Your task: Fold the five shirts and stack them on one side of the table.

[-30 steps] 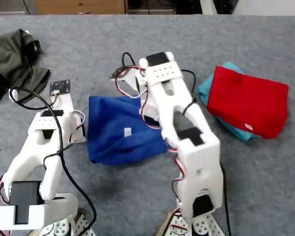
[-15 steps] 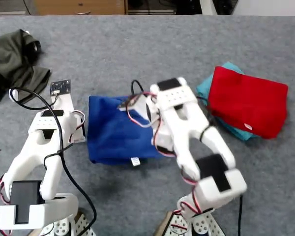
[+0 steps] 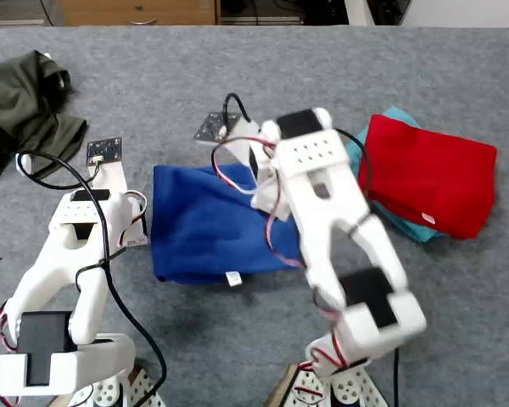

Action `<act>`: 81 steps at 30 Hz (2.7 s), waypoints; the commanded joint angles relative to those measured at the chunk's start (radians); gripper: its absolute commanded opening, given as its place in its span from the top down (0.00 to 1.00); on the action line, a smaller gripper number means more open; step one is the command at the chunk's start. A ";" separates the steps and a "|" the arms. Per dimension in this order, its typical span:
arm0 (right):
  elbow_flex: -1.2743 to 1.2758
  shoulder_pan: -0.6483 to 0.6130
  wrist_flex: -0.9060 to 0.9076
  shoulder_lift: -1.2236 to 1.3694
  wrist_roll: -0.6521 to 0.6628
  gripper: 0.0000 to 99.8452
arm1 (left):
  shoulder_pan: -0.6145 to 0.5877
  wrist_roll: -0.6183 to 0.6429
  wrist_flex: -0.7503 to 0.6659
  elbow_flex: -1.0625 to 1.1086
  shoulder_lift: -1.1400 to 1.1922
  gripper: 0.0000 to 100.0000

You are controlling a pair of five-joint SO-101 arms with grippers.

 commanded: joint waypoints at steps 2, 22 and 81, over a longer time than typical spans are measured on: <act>-0.186 0.019 -0.017 0.236 -0.026 1.00 | 0.009 0.006 -0.012 -0.049 -0.002 0.98; -1.158 0.093 0.014 0.771 -0.021 1.00 | 0.012 0.006 -0.012 -0.049 -0.002 0.98; -0.584 0.087 0.204 0.163 -0.110 1.00 | 0.222 0.207 0.100 -0.537 0.090 0.98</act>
